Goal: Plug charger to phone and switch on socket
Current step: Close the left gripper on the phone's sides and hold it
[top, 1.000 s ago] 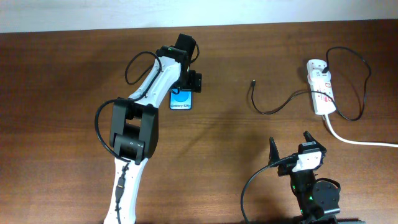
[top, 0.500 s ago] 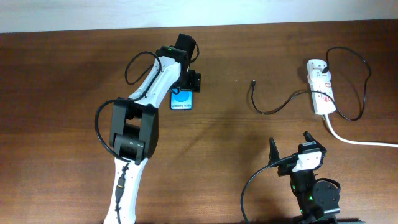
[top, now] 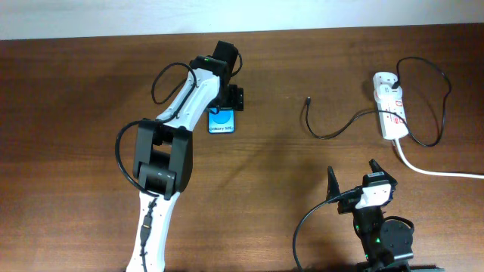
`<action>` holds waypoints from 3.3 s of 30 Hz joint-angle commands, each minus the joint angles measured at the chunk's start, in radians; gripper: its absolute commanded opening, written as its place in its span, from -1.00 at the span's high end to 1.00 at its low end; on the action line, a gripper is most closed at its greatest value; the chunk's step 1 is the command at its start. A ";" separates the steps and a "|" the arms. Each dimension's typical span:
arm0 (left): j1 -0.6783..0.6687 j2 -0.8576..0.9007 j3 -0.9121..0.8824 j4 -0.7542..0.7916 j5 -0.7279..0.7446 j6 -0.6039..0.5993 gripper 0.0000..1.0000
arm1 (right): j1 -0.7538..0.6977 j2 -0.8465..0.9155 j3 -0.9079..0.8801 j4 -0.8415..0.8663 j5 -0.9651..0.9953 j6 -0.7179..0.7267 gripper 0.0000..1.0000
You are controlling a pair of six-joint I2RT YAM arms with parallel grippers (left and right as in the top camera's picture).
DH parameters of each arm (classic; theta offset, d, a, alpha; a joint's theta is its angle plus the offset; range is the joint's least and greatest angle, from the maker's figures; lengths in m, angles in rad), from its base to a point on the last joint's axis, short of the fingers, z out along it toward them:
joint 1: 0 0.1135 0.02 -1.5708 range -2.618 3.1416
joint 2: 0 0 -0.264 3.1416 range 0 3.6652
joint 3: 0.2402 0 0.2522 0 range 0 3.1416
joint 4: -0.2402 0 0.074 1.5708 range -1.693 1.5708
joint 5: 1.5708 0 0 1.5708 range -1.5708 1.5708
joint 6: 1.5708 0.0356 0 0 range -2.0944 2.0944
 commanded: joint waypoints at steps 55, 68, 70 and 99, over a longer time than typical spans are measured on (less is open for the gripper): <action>0.002 0.029 0.010 -0.008 0.011 -0.025 -0.48 | 0.005 0.000 -0.005 -0.008 -0.004 0.008 -0.97; 0.002 0.029 0.010 -0.010 0.011 -0.024 0.23 | 0.005 0.000 -0.005 -0.008 -0.004 0.008 -0.97; 0.002 0.029 0.010 -0.011 0.011 -0.024 0.25 | 0.005 0.000 -0.005 -0.007 -0.004 0.008 -0.97; 0.002 0.029 0.065 -0.031 0.011 -0.024 1.00 | 0.005 0.000 -0.005 -0.007 -0.004 0.008 -0.97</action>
